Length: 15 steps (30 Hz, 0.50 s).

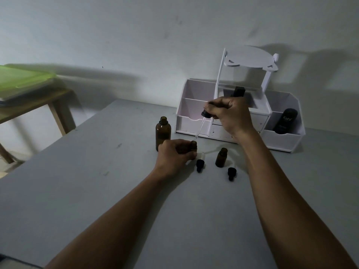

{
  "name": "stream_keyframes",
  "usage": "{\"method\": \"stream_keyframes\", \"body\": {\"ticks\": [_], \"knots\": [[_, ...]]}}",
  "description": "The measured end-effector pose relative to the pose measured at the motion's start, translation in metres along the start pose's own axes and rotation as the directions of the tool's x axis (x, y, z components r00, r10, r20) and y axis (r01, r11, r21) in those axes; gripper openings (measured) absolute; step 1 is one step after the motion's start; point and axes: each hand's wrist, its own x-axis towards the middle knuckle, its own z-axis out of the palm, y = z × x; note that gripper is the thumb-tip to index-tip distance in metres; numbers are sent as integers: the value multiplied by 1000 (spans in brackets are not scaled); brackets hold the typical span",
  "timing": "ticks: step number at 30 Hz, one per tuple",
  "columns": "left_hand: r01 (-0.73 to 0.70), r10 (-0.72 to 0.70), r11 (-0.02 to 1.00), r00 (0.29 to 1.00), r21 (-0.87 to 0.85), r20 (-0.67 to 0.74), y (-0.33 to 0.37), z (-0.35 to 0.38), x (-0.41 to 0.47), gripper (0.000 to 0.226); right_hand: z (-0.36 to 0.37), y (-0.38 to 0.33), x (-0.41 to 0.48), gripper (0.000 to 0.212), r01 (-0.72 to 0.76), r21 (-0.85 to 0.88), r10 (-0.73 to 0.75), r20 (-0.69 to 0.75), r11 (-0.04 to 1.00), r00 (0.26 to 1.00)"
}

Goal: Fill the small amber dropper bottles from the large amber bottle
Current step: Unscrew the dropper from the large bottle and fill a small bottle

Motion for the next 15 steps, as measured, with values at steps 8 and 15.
{"method": "stream_keyframes", "body": {"ticks": [8, 15], "knots": [[-3, 3, 1000, 1000, 13, -3, -2, 1, 2, 42, 8, 1, -1, 6, 73, -123, -75, -8, 990, 997], [-10, 10, 1000, 1000, 20, 1, -1, 0, 2, 43, 9, -2, -3, 6, 75, -117, -69, 49, 990, 996]]}}
